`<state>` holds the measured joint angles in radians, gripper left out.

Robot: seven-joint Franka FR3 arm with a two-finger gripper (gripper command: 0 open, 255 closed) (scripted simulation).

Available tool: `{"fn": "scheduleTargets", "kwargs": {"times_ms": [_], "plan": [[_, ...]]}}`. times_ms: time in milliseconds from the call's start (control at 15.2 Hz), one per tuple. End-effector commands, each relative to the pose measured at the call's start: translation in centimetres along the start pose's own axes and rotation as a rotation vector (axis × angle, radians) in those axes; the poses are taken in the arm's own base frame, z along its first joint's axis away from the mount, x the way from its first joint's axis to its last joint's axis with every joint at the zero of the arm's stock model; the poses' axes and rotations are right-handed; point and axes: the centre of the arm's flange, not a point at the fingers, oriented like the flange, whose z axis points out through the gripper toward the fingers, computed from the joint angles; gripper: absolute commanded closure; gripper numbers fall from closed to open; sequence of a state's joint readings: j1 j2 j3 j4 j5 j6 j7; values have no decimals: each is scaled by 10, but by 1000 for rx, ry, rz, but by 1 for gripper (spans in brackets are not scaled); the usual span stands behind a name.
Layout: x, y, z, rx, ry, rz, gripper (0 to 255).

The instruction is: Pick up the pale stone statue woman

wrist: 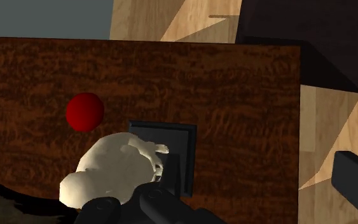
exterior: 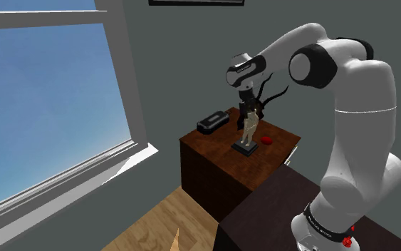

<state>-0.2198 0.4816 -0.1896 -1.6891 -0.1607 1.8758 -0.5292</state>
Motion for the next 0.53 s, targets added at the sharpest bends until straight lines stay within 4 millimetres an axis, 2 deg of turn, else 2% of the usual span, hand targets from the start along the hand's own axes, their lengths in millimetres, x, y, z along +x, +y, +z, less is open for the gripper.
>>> {"fn": "scheduleTargets", "kwargs": {"times_ms": [0,462], "plan": [[16,19,9,-7,-10,0,0],[73,85,40,-28,-41,3,0]]}}
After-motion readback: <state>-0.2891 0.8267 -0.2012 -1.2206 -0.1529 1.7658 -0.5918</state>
